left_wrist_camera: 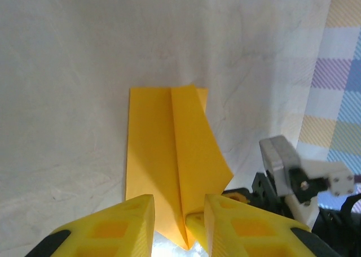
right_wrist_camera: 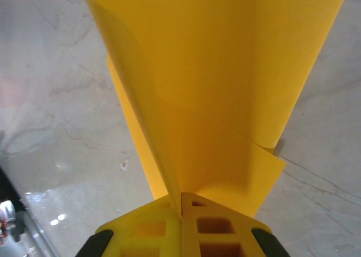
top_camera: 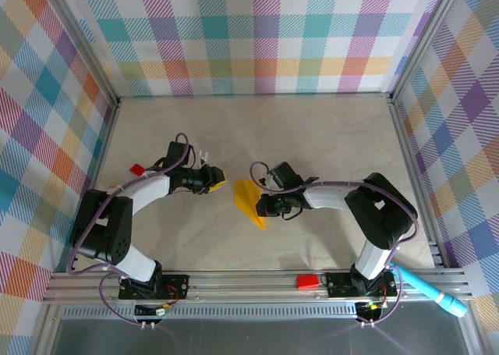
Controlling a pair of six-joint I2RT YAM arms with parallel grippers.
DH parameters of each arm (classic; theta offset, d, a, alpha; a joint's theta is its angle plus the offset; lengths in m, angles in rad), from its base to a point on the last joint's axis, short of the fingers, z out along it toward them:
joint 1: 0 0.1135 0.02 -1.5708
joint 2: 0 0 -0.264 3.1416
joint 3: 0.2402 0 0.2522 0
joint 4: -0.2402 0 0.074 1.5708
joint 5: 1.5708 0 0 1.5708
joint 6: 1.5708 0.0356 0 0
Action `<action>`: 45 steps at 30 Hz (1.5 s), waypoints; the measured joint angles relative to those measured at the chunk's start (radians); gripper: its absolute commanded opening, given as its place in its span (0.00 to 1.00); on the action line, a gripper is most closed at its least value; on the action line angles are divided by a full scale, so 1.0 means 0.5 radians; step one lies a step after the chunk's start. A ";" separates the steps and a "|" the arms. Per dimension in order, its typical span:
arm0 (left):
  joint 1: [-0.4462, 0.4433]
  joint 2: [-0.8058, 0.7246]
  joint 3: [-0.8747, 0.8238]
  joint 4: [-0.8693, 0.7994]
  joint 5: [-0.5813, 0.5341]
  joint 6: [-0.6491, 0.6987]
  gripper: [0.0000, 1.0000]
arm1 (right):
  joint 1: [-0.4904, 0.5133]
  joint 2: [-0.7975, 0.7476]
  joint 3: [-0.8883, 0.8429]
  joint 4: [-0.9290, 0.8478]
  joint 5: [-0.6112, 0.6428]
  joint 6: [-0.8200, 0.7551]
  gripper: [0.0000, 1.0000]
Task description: Fold a paper plane with a square sheet of paper (fold left side to right side)
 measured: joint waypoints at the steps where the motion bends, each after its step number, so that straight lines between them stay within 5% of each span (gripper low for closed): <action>1: -0.028 0.001 -0.009 0.010 0.003 -0.005 0.29 | -0.017 0.001 -0.020 0.040 -0.040 0.015 0.00; 19: -0.439 0.357 0.085 0.234 -0.060 -0.111 0.32 | -0.141 0.097 -0.192 0.443 -0.374 0.156 0.00; 45: -0.500 0.622 0.362 -0.017 -0.232 0.062 0.32 | -0.141 0.102 -0.193 0.430 -0.387 0.148 0.03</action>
